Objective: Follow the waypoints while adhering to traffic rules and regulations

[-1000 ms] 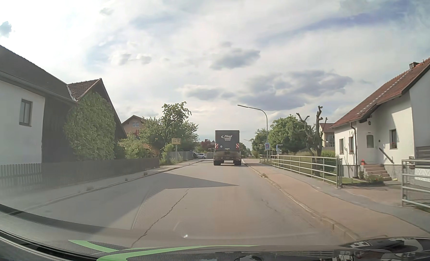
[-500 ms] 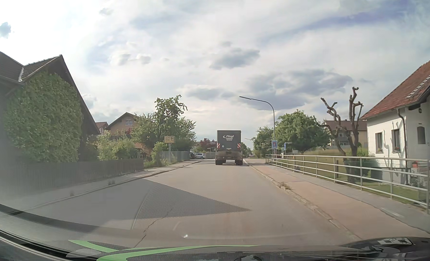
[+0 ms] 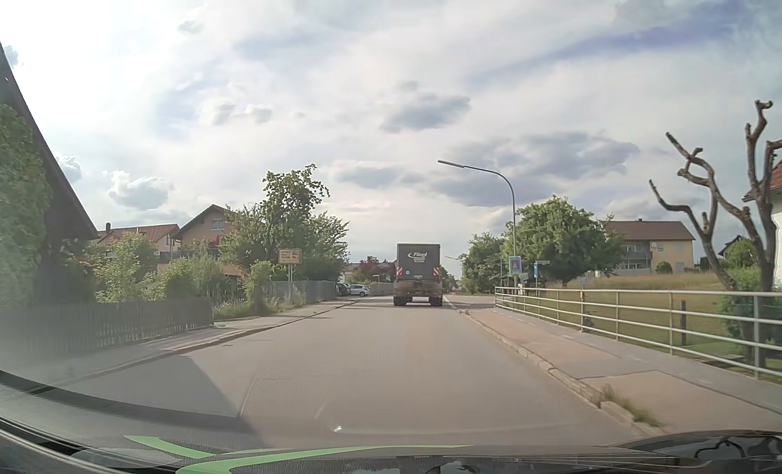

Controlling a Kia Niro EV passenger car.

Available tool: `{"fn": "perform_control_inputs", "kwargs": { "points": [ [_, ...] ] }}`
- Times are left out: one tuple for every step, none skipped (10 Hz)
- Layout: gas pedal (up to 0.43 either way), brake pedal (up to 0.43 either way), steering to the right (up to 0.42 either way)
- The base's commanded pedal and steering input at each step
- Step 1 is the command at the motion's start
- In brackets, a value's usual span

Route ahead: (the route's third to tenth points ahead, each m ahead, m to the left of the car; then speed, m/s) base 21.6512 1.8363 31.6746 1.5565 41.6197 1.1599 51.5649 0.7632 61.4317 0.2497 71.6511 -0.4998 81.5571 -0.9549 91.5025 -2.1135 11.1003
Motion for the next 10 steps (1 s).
{"fn": "perform_control_inputs", "kwargs": {
  "points": [
    [0.130, 0.000, 0.006],
    [0.130, 0.000, 0.006],
    [0.130, 0.000, 0.006],
    [0.138, 0.000, 0.006],
    [0.138, 0.000, 0.005],
    [0.138, 0.000, 0.005],
    [0.138, 0.000, 0.006],
    [0.150, 0.000, 0.006],
    [0.150, 0.000, 0.005],
    [0.150, 0.000, 0.005]
  ]
}}
